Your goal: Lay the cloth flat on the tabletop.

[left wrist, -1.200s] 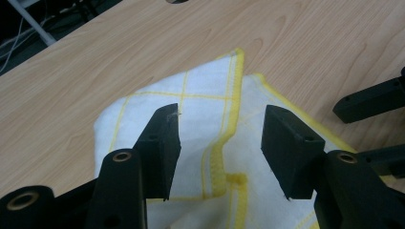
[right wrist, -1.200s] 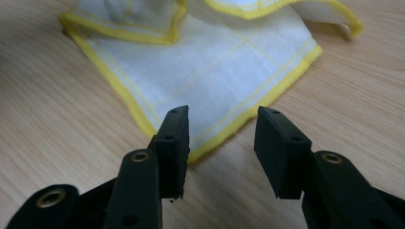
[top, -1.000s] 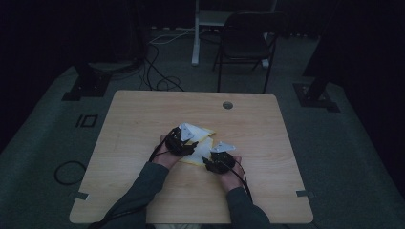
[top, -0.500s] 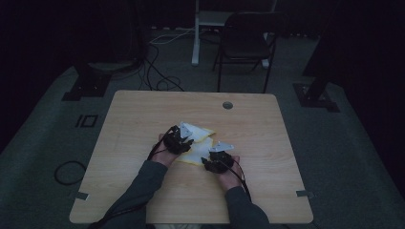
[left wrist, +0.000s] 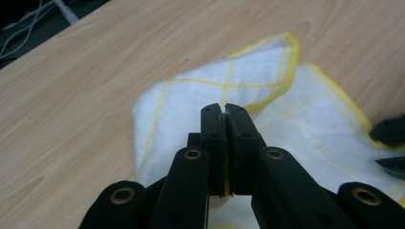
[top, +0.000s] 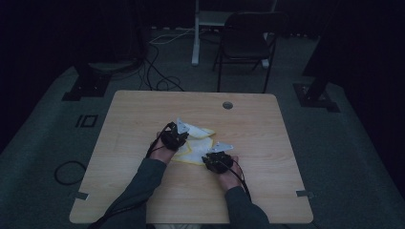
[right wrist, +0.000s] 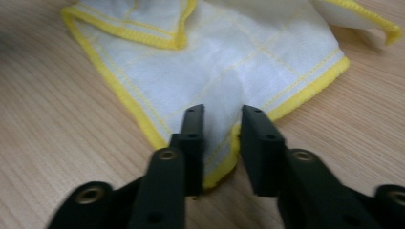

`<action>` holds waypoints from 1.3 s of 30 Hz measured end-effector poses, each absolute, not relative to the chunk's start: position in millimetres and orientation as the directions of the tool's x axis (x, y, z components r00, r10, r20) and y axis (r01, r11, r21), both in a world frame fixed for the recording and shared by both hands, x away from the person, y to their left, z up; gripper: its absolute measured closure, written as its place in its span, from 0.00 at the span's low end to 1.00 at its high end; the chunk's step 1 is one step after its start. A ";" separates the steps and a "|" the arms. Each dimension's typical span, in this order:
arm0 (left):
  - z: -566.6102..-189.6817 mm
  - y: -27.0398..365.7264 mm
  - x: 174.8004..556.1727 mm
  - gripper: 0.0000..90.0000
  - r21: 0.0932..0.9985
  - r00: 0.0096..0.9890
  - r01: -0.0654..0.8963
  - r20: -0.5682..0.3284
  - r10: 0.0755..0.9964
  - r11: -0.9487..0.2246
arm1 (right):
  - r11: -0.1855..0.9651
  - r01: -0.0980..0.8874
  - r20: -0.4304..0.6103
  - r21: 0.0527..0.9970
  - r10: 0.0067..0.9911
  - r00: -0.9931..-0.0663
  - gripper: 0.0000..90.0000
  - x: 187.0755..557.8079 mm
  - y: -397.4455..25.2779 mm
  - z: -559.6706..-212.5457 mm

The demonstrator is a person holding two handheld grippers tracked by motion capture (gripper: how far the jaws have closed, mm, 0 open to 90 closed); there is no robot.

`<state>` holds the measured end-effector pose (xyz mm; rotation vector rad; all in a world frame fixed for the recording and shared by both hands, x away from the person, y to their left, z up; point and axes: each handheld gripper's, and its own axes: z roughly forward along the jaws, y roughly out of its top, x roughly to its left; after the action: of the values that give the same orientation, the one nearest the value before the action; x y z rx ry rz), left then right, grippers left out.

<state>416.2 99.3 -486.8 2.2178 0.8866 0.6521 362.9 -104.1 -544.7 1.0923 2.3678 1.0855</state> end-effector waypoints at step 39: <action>-499.0 175.6 423.8 0.99 0.746 0.502 0.538 0.091 0.860 -0.393 | 0.402 0.534 0.017 0.744 0.788 -0.616 0.96 360.7 -135.0 -541.3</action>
<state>423.8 175.6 -499.0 2.0847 1.1414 0.6270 360.7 -135.0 -541.3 1.1452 2.3265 1.0491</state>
